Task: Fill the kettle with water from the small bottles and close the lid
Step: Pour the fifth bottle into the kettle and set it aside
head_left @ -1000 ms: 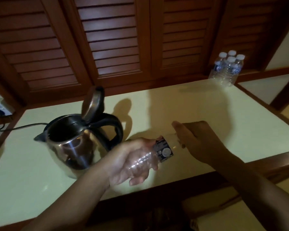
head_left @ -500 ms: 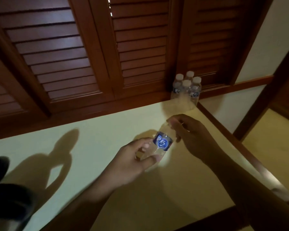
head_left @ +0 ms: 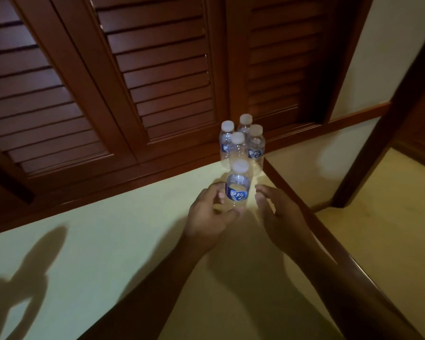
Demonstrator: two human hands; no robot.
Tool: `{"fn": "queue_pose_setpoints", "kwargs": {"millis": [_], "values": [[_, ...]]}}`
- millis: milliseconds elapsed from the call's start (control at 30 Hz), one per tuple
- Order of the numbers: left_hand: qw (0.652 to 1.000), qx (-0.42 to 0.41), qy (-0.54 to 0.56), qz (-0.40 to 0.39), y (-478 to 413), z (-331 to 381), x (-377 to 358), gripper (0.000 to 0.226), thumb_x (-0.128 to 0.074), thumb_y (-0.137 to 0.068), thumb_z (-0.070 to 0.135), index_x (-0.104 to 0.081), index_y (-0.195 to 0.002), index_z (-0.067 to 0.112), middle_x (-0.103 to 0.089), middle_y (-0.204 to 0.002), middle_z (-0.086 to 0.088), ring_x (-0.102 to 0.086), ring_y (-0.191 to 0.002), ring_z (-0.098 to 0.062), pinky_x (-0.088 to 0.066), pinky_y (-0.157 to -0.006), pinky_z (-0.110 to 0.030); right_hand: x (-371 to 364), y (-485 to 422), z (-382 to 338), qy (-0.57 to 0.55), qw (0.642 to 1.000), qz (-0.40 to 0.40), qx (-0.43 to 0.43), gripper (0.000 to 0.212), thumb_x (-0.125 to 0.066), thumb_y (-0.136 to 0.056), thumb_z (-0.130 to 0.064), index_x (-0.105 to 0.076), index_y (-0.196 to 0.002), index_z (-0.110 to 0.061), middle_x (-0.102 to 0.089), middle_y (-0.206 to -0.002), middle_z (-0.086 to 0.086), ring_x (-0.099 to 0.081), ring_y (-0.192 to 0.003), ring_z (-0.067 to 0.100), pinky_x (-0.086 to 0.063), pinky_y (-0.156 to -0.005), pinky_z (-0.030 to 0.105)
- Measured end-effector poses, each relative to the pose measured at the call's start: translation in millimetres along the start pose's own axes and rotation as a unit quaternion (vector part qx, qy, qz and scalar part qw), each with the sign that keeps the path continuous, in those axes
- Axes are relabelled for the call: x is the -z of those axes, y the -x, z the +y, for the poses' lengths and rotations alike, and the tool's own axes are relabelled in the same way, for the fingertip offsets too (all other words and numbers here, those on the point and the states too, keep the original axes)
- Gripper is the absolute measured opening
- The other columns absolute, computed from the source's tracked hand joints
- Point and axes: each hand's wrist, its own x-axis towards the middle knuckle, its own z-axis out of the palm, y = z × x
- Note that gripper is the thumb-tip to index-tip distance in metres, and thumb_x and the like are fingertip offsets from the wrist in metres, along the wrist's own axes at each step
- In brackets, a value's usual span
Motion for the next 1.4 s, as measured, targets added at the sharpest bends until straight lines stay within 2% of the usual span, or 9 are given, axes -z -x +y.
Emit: {"fn": "queue_pose_setpoints", "kwargs": {"millis": [100, 167, 300, 433, 833, 967, 1133, 1267, 1400], "values": [[1.0, -0.009, 0.016, 0.016, -21, 0, -26, 0.048, -0.085, -0.078, 0.036, -0.066, -0.122, 0.03, -0.068, -0.107, 0.006, -0.067, -0.104, -0.016, -0.059, -0.092, -0.04, 4, 2, 26, 0.19, 0.98, -0.051, 0.014, 0.04, -0.047, -0.101, -0.032, -0.063, -0.129, -0.008, -0.065, -0.128, 0.011, -0.06, -0.119, 0.028, -0.045, -0.101, 0.034], [0.999, -0.018, 0.023, 0.025, -34, 0, -43, 0.05, -0.085, -0.077, 0.036, -0.065, -0.122, 0.028, -0.067, -0.106, 0.008, -0.067, -0.105, -0.016, -0.06, -0.092, -0.045, 8, 6, 39, 0.228, 0.968, -0.102, -0.008, 0.05, -0.041, -0.099, -0.038, -0.058, -0.134, -0.006, -0.06, -0.135, 0.015, -0.055, -0.128, 0.033, -0.043, -0.111, 0.045], [0.999, -0.03, 0.011, 0.042, -52, 4, -75, 0.048, -0.087, -0.082, 0.029, -0.065, -0.124, 0.024, -0.068, -0.111, 0.003, -0.065, -0.107, -0.013, -0.062, -0.091, -0.042, 8, 18, 44, 0.296, 0.947, -0.122, 0.004, 0.057, -0.032, -0.104, -0.041, -0.037, -0.154, -0.013, -0.035, -0.162, 0.01, -0.024, -0.153, 0.028, -0.009, -0.125, 0.04], [0.997, -0.037, -0.008, 0.061, -63, 9, -92, 0.047, -0.085, -0.084, 0.036, -0.065, -0.124, 0.022, -0.07, -0.107, 0.002, -0.067, -0.1, -0.013, -0.063, -0.085, -0.042, 8, 17, 44, 0.299, 0.946, -0.125, 0.005, 0.081, 0.0, -0.093, -0.054, -0.032, -0.157, -0.017, -0.03, -0.165, 0.006, -0.016, -0.155, 0.024, -0.008, -0.127, 0.042], [0.994, -0.035, -0.051, 0.086, -55, 15, -92, 0.037, -0.088, -0.084, 0.033, -0.069, -0.107, 0.011, -0.071, -0.093, 0.0, -0.072, -0.089, -0.017, -0.063, -0.083, -0.04, 10, 17, 41, 0.292, 0.946, -0.142, 0.004, 0.078, -0.003, -0.094, -0.056, -0.029, -0.158, -0.02, -0.025, -0.167, 0.003, -0.011, -0.156, 0.023, -0.001, -0.125, 0.039], [0.993, -0.071, -0.048, 0.08, -29, 5, -73, 0.027, -0.083, -0.09, 0.028, -0.073, -0.11, 0.013, -0.077, -0.099, 0.0, -0.075, -0.094, -0.011, -0.064, -0.086, -0.036, 12, 18, 36, 0.267, 0.955, -0.129, 0.012, 0.074, -0.012, -0.096, -0.055, -0.043, -0.152, -0.017, -0.04, -0.16, 0.005, -0.028, -0.152, 0.024, -0.006, -0.123, 0.039], [0.987, -0.105, -0.076, 0.099, 24, -9, -19, 0.03, -0.066, -0.098, 0.037, -0.079, -0.113, 0.014, -0.079, -0.1, 0.01, -0.074, -0.091, -0.001, -0.06, -0.084, -0.02, 6, 26, 26, 0.206, 0.968, -0.122, 0.07, 0.059, -0.028, -0.101, -0.047, -0.057, -0.139, -0.013, -0.059, -0.143, 0.009, -0.055, -0.134, 0.027, -0.034, -0.118, 0.043], [0.994, 0.001, -0.063, 0.093, 66, -29, 37, 0.02, -0.066, -0.102, 0.041, -0.073, -0.119, 0.049, -0.065, -0.105, 0.047, -0.063, -0.105, 0.021, -0.047, -0.087, -0.002, -25, 48, -11, 0.115, 0.975, -0.16, 0.108, 0.06, -0.023, -0.104, -0.05, -0.056, -0.142, -0.016, -0.057, -0.146, 0.003, -0.048, -0.137, 0.015, -0.02, -0.118, 0.02], [0.983, -0.002, -0.119, 0.141, 115, -43, 94, 0.036, -0.068, -0.1, 0.025, -0.068, -0.134, 0.038, -0.067, -0.13, 0.029, -0.064, -0.119, 0.01, -0.051, -0.102, -0.013, -67, 79, -58, 0.033, 0.962, -0.215, 0.162, 0.05, -0.033, -0.105, -0.042, -0.05, -0.149, -0.024, -0.048, -0.151, -0.013, -0.031, -0.137, -0.007, -0.008, -0.112, 0.002]]}}
